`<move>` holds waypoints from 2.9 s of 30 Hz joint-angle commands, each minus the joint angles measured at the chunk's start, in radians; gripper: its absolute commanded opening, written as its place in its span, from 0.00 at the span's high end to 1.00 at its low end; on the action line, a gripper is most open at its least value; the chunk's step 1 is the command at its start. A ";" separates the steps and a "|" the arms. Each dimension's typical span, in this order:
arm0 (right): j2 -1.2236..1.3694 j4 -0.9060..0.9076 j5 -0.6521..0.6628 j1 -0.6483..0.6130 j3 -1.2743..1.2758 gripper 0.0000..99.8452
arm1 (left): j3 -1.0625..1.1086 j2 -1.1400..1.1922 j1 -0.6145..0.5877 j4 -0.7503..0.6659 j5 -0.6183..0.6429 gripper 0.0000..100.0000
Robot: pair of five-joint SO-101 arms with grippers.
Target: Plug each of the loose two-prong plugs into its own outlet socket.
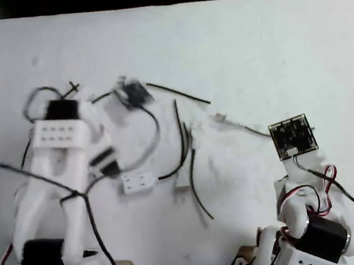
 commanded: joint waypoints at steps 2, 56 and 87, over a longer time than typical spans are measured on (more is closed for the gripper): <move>-0.008 0.002 0.006 -0.005 -0.008 0.98 | 0.126 -0.036 0.048 -0.147 -0.046 0.75; -0.008 0.002 0.006 -0.004 -0.005 0.98 | 0.097 0.116 0.140 -0.394 0.446 0.98; 0.054 0.031 0.000 -0.128 -0.130 0.98 | 0.367 -0.598 -0.295 -0.255 0.400 0.76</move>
